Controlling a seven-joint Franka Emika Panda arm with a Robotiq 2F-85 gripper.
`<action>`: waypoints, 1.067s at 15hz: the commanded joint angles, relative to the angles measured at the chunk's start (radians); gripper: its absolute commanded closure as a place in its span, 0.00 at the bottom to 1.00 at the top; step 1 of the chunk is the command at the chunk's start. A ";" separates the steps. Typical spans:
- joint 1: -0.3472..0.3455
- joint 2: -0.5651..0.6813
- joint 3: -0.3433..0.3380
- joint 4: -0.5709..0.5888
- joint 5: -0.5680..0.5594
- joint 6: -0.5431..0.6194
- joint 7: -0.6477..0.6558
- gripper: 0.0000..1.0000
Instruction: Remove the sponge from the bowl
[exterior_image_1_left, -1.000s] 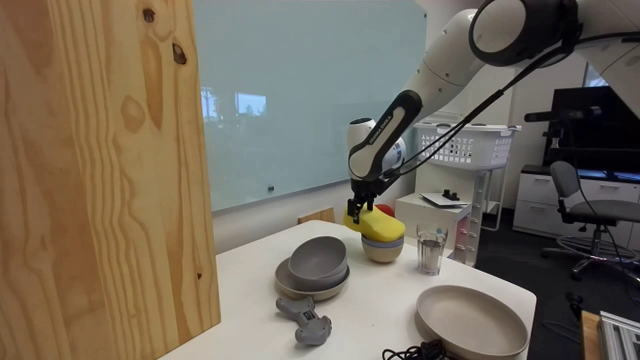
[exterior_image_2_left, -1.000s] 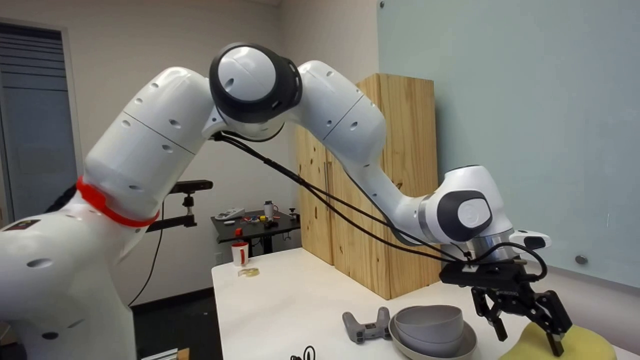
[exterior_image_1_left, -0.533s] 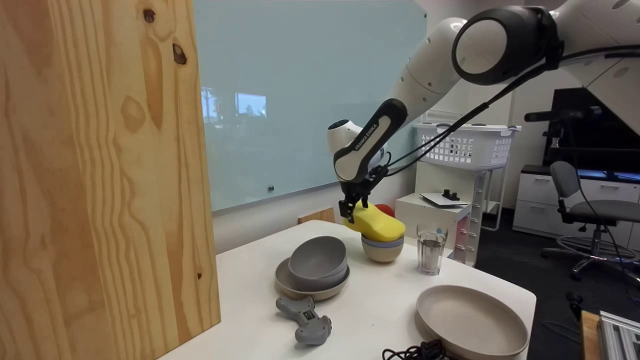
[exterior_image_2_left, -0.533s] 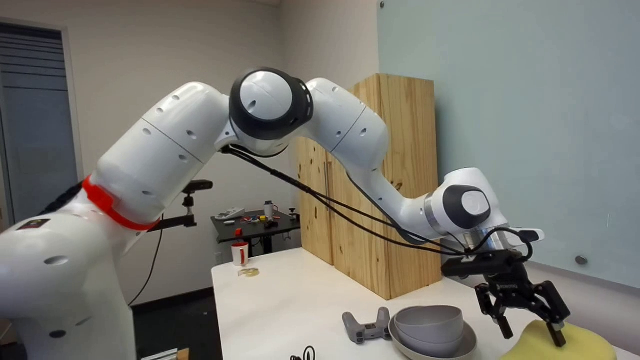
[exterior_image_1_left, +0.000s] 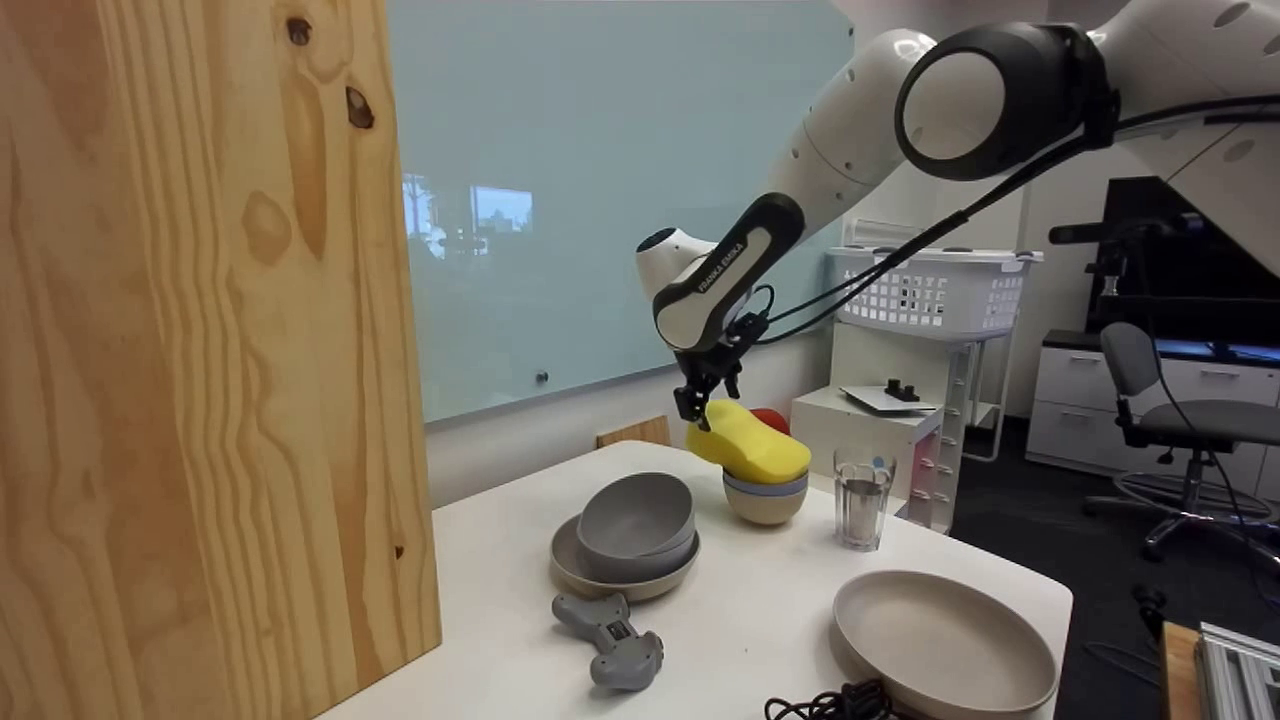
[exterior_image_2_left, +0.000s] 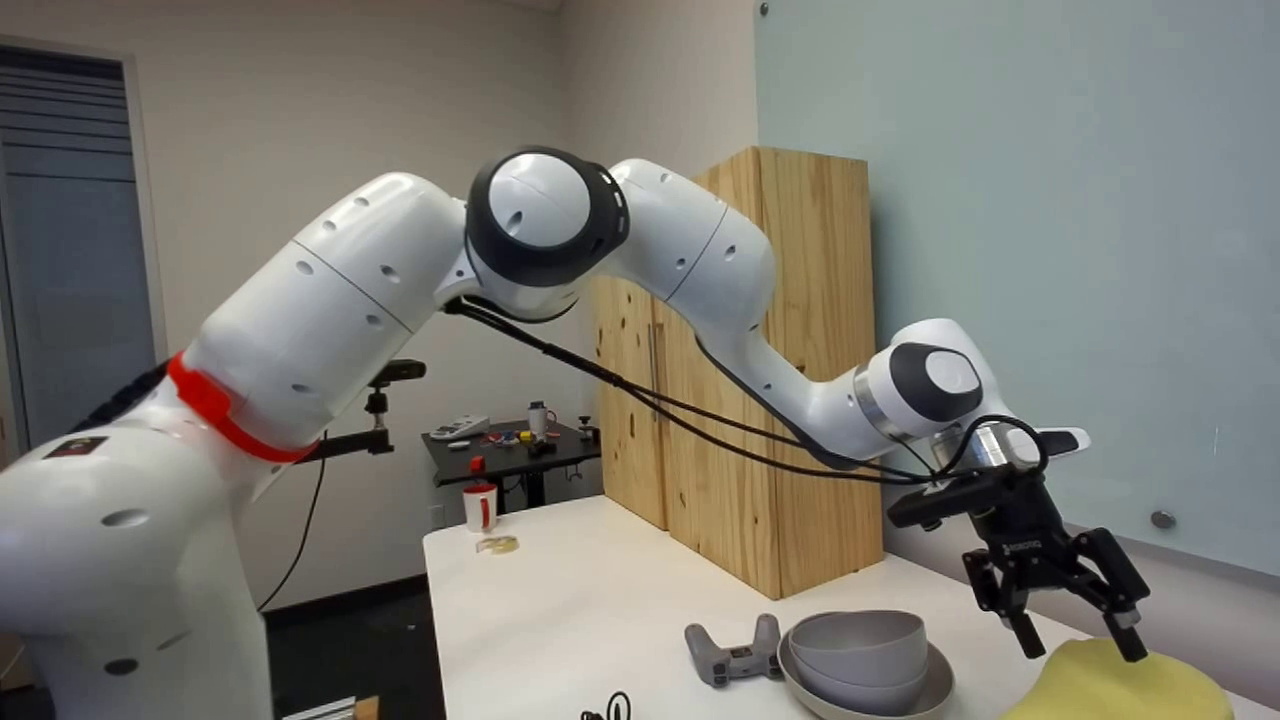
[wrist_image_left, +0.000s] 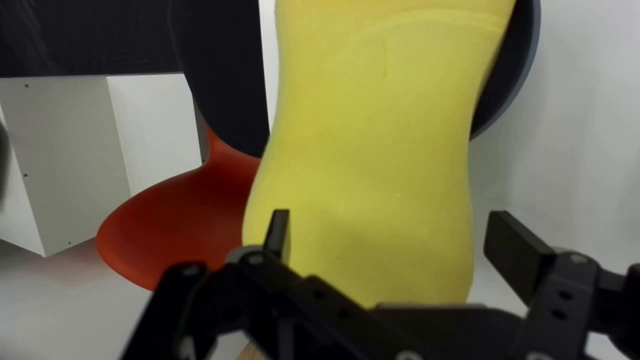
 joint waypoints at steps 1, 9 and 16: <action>-0.012 0.026 0.016 0.025 -0.003 0.027 0.019 0.00; -0.015 0.027 0.026 -0.008 0.007 0.068 0.040 0.00; -0.025 0.030 0.024 -0.070 0.028 0.119 0.090 0.00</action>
